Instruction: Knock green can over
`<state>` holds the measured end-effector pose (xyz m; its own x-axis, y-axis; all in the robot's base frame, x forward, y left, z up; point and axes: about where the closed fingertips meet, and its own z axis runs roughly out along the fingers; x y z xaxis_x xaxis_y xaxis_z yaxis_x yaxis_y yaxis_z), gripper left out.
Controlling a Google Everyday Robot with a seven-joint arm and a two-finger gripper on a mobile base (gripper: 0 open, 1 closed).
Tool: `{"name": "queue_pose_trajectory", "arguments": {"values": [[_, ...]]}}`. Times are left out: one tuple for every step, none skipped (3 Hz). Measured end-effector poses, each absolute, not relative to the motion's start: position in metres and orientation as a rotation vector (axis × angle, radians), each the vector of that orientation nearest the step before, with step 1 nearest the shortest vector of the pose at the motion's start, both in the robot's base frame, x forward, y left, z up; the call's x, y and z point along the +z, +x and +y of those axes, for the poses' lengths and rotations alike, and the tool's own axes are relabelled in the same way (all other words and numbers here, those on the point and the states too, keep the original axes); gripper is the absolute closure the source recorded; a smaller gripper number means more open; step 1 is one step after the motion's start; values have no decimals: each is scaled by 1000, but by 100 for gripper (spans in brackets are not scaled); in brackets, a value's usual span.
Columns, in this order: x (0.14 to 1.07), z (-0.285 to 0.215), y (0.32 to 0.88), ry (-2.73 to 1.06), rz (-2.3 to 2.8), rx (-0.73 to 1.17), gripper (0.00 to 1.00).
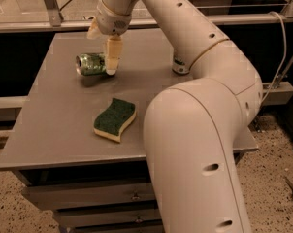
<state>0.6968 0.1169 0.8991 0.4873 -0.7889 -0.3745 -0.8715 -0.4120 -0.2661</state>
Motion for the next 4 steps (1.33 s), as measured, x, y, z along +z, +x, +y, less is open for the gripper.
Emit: {"name": "queue_pose_trajectory", "arguments": {"values": [[898, 129, 692, -2341, 1317, 273, 0], [897, 135, 690, -2345, 1288, 279, 0], [897, 136, 688, -2342, 1279, 281, 0], [900, 129, 690, -2287, 1306, 291, 0]]}}
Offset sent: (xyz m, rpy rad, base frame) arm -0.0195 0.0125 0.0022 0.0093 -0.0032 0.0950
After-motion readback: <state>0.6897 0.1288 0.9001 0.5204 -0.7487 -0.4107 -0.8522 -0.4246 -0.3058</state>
